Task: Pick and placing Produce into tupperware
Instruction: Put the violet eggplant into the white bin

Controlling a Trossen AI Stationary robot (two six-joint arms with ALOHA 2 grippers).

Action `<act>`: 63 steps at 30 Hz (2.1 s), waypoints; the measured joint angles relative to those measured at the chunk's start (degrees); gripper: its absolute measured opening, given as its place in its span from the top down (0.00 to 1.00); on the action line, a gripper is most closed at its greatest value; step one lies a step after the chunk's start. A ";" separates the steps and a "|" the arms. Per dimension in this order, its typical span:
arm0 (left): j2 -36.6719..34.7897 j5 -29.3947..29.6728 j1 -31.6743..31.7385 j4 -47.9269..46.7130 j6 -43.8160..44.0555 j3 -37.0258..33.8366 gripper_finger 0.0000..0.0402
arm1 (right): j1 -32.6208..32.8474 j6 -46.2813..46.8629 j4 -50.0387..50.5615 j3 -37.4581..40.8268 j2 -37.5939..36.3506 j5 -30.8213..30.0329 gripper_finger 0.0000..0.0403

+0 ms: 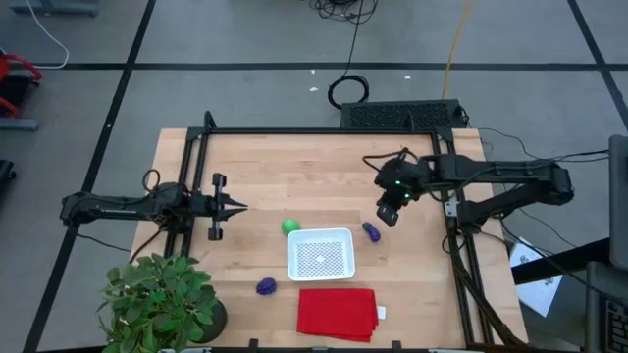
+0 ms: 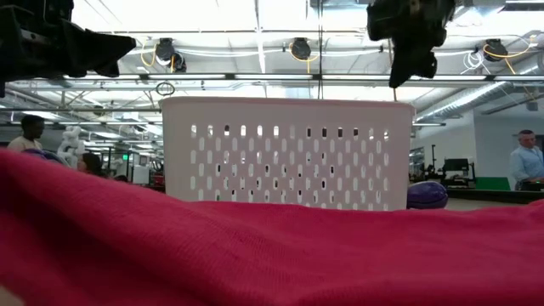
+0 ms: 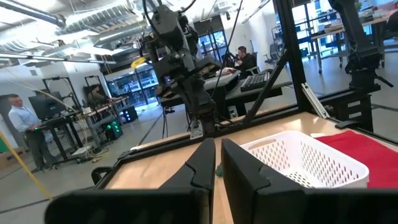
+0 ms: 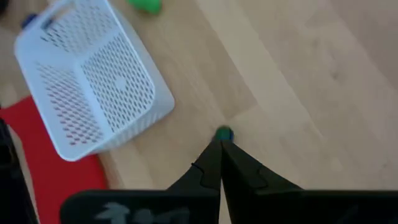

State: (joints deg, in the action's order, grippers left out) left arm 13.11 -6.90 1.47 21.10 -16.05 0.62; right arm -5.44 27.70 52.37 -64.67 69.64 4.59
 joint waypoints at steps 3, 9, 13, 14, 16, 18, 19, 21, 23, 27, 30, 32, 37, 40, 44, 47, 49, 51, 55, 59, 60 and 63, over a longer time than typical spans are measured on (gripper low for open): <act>0.02 0.00 0.00 0.00 0.00 0.00 0.92 | -1.29 -0.02 2.85 -2.57 3.21 1.73 1.00; 0.02 0.00 0.00 -0.02 0.00 0.00 0.92 | -2.26 -0.25 10.08 -7.76 8.82 3.20 1.00; 0.02 0.00 -0.01 -0.04 0.36 0.00 0.92 | -2.04 -0.83 11.32 -9.11 10.94 3.23 1.00; 0.02 0.00 -0.02 -0.03 0.75 0.00 0.92 | -1.98 -1.03 11.27 -9.15 11.35 3.24 1.00; 0.02 0.00 -0.02 -0.04 1.27 0.00 0.92 | -1.98 -1.80 11.53 -9.15 12.09 3.31 1.00; 0.02 0.00 -0.01 -0.05 1.31 0.00 0.92 | -1.98 -2.33 11.53 -9.15 12.52 3.72 1.00; 0.02 0.00 -0.02 -0.05 1.31 0.00 0.92 | -2.01 -2.68 11.55 -9.15 12.68 4.52 1.00; 0.02 0.00 -0.02 -0.07 1.35 0.00 0.92 | -2.09 -3.05 11.63 -9.15 12.88 5.77 1.00; 0.02 0.00 -0.01 -0.07 1.36 0.00 0.92 | -2.09 -2.98 11.72 -9.15 12.85 6.18 1.00; 0.02 0.00 0.01 -0.11 1.33 0.00 0.92 | -2.09 -3.59 11.68 -9.15 12.84 6.13 1.00; 0.02 0.00 0.00 -0.41 1.33 0.00 0.92 | -2.09 -3.74 11.32 -9.15 12.84 6.13 0.97; 0.02 0.00 -0.02 -0.42 1.33 0.00 0.92 | -2.09 -4.02 11.32 -9.13 12.84 6.13 0.93; 0.02 0.00 -0.02 -0.42 1.44 0.00 0.92 | -2.09 -4.65 11.33 -9.10 12.84 6.11 0.78; 0.02 0.00 -0.01 -0.42 1.53 0.00 0.92 | -2.06 -4.83 11.32 -9.08 12.84 6.11 0.64; 0.02 0.00 -0.02 -0.95 1.53 0.00 0.92 | -2.06 -4.54 11.31 -9.08 12.86 6.09 0.46; 0.02 0.00 -0.02 -1.79 1.53 0.00 0.92 | -2.06 -4.39 10.61 -8.40 12.86 6.04 0.34; 0.02 0.00 -0.02 -2.23 1.53 0.00 0.92 | -1.99 -4.07 9.51 -6.90 12.86 6.02 0.28; 0.00 0.00 -0.02 -2.31 1.53 0.00 0.92 | -1.96 -3.49 8.17 -4.96 12.89 6.04 0.25; 0.00 0.00 0.00 -2.56 1.53 0.00 0.92 | -1.96 -2.87 5.71 -1.45 12.91 6.04 0.22; 0.01 0.00 -0.01 -2.58 1.52 0.00 0.92 | -1.96 -1.87 1.93 1.53 12.91 6.17 0.22; 0.01 0.00 -0.01 -2.62 1.52 0.00 0.92 | -1.96 -1.41 0.61 2.32 12.91 6.27 0.22; 0.01 0.00 0.01 -2.79 1.51 0.00 0.92 | -1.96 -0.22 -2.84 4.39 12.91 7.85 0.22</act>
State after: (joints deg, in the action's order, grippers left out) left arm 13.12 -6.90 1.48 18.31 -14.55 0.62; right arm -7.40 27.48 49.53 -60.29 82.54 12.44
